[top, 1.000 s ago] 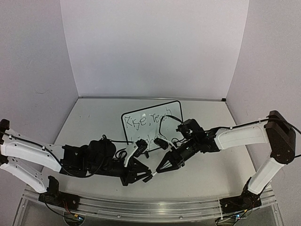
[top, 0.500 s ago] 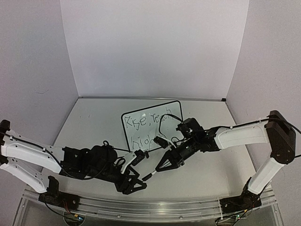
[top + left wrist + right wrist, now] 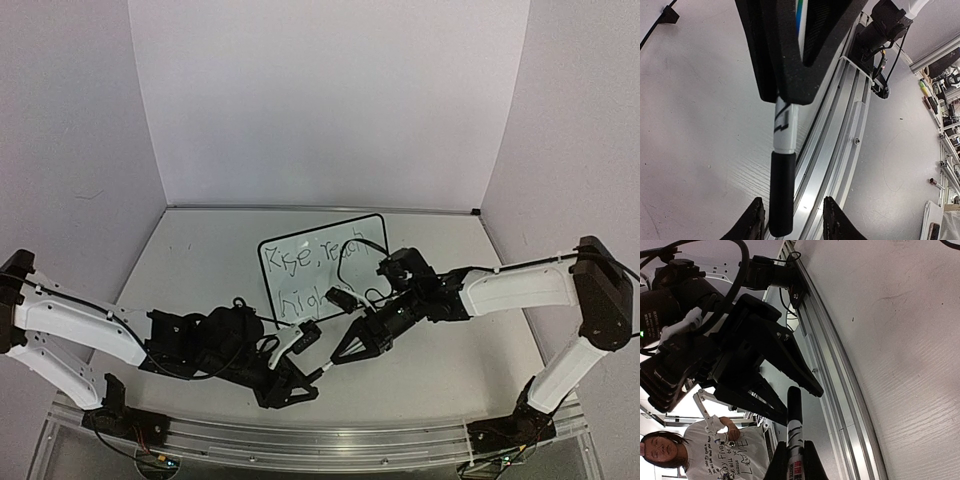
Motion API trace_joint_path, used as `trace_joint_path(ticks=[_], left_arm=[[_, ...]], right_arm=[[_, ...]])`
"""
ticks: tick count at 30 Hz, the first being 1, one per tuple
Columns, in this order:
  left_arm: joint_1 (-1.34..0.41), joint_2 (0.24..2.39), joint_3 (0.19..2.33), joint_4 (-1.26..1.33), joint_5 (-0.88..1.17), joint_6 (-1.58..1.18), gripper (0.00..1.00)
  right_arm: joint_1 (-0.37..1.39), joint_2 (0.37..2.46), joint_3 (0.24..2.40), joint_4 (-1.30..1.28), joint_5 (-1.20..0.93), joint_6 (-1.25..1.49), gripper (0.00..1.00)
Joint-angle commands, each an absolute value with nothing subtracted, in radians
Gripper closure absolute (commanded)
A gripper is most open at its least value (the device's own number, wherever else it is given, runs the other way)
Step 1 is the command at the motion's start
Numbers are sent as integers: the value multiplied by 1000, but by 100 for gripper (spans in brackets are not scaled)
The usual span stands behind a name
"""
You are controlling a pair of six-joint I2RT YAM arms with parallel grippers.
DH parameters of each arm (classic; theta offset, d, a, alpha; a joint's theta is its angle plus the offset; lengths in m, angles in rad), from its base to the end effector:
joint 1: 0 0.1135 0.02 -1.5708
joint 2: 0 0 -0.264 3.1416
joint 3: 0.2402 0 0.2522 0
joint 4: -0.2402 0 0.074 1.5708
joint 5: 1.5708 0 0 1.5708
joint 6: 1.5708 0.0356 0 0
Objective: Write a sentence on the whiteboard
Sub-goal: Insert the whiteboard marker without the cap into the pen cap.
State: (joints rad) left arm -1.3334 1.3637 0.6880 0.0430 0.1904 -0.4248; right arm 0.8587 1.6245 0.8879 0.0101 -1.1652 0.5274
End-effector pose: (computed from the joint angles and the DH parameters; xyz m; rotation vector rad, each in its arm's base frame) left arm 0.0598 -0.2759 0.2010 1.1834 2.1526 -1.1071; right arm 0.1855 0.2649 0.1985 1.0548 -2.1650 -1.8332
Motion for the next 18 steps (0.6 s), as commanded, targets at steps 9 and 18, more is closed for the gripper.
trace_joint_path(ticks=[9, 18], left_arm=[[-1324, 1387, 732, 110, 253, -429, 92], [-1324, 1383, 730, 132, 262, -417, 100]], right_arm=[[884, 1598, 897, 41, -1229, 514, 100], [922, 1612, 904, 41, -1247, 500, 100]])
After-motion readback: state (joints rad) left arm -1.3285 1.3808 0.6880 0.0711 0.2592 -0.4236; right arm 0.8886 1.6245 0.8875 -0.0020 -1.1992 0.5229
